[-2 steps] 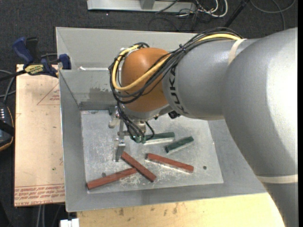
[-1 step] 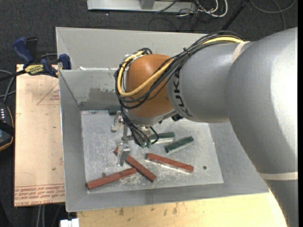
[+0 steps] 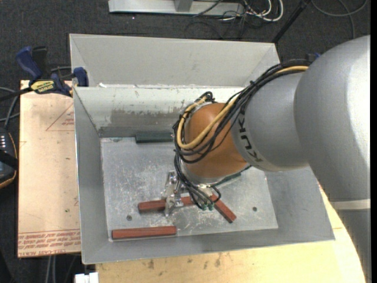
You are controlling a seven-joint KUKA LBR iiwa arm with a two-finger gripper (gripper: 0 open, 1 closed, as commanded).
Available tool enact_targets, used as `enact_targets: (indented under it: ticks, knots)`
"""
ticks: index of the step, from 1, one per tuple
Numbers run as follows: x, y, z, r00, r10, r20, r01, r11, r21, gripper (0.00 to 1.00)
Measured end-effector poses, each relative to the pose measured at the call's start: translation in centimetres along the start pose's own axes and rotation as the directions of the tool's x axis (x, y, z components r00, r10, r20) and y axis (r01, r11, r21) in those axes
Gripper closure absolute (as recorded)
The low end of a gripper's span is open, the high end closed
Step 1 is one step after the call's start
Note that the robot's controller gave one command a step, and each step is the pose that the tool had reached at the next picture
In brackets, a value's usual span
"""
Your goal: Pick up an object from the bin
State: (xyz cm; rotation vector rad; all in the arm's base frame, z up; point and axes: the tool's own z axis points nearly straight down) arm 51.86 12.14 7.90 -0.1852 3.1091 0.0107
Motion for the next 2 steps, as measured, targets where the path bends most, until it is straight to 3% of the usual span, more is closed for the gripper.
enact_targets:
  ticks: [1, 2]
  knots:
    - [0.0, 0.0, 0.0, 1.0, 0.0, 0.0, 0.0, 1.0, 0.0, 1.0]
    - [-1.9, 0.4, -20.1, 1.0, 0.005, -0.023, -0.005, 1.0, 0.005, 1.0]
